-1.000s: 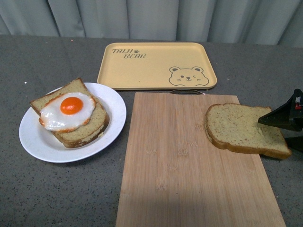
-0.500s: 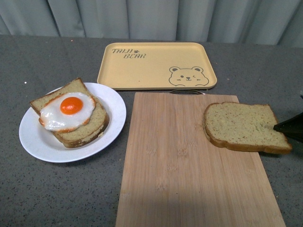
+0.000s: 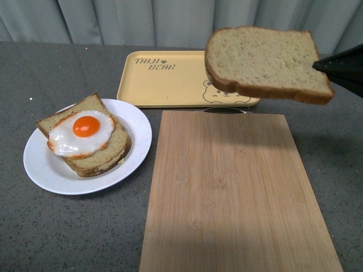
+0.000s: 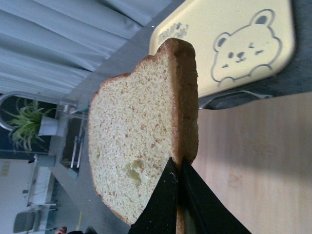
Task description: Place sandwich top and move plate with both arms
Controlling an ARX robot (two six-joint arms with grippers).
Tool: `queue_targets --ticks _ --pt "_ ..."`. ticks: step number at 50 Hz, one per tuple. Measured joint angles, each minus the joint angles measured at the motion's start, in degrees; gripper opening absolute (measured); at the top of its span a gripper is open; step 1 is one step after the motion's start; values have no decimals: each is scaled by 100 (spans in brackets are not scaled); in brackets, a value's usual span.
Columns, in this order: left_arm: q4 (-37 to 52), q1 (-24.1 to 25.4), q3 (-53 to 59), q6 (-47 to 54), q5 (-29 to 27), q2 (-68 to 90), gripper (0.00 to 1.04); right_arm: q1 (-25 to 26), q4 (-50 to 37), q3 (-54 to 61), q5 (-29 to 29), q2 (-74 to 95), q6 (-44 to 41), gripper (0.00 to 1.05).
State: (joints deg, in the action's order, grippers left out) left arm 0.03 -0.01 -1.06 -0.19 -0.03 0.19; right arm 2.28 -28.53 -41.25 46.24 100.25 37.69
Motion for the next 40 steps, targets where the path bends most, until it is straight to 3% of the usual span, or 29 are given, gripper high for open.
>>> queue_targets --ticks 19,40 --pt "0 0 0 0 0 0 98 -1727 -1576 -1408 -138 1519 1749 1" --pt "0 0 0 0 0 0 98 -2680 -1497 -2800 -267 2782 2426 1"
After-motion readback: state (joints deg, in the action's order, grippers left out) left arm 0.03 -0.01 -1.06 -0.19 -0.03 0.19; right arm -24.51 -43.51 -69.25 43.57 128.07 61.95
